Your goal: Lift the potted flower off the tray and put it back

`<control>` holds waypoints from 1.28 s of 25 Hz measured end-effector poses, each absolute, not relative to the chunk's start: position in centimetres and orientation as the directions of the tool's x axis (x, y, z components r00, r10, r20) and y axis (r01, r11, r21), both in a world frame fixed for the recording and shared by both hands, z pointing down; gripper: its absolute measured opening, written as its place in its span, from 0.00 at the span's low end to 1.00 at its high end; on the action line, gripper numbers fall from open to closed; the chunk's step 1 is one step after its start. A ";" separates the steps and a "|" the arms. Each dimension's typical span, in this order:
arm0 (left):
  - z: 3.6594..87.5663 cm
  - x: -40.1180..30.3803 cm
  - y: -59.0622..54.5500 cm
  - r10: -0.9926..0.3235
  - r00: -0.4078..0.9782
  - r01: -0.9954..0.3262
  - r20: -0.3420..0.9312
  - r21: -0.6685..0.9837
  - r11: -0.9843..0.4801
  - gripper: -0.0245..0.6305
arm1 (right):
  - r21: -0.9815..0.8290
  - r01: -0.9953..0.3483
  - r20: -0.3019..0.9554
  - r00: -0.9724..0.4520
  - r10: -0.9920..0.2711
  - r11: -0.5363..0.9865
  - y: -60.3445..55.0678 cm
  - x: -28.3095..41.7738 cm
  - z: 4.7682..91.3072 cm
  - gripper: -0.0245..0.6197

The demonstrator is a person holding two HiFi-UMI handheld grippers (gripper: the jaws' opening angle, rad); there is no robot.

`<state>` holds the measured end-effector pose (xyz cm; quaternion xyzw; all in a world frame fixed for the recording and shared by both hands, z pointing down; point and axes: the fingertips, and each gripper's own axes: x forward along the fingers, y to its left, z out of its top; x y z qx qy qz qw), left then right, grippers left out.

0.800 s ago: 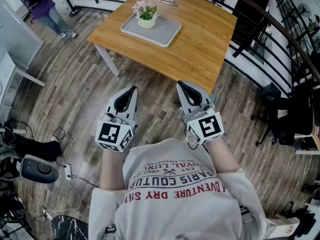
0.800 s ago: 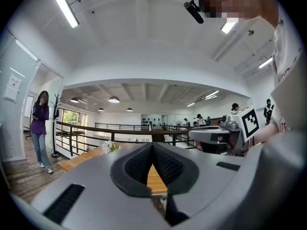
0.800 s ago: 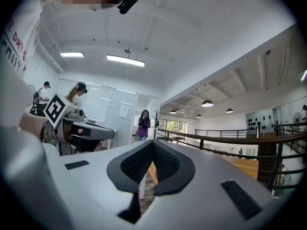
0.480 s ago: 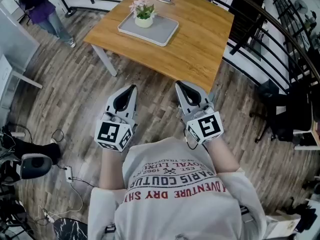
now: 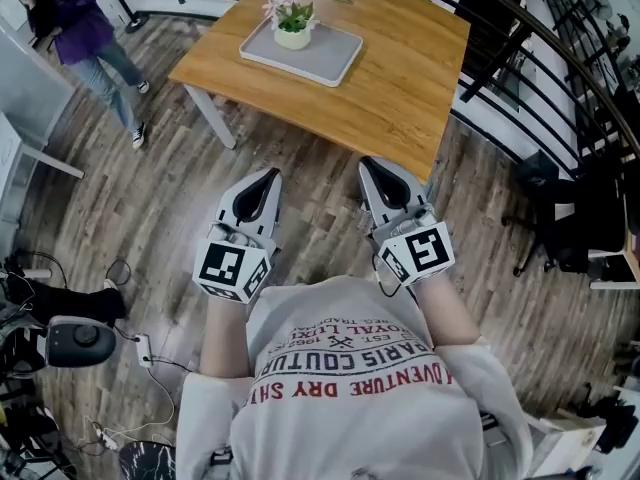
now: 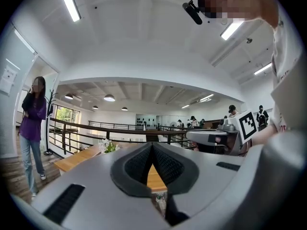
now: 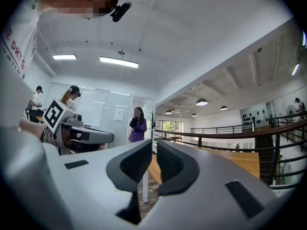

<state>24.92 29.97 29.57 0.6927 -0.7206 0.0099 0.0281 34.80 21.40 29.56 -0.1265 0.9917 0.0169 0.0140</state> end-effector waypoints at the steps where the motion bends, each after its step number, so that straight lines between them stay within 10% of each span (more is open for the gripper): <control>1: 29.6 24.5 30.2 -0.998 -0.031 -0.999 0.055 0.024 0.032 0.06 | 0.026 -0.248 -0.028 -0.968 -0.248 0.968 21.7 34.3 29.7 0.11; 3: 29.7 23.6 30.8 -0.998 -0.019 -1.000 0.058 0.021 0.020 0.06 | 0.029 -0.251 -0.023 -0.968 -0.251 0.968 22.4 33.2 30.0 0.52; 7: 30.1 21.4 32.5 -0.998 -0.005 -1.000 0.065 0.016 0.006 0.06 | 0.047 -0.325 -0.038 -0.945 -0.324 0.944 23.1 31.3 30.0 0.71; 32: 33.8 1.9 14.0 -0.988 -0.005 -0.999 0.152 0.044 0.012 0.06 | -0.037 -0.298 0.087 -0.952 -0.294 0.954 3.4 10.8 34.9 0.74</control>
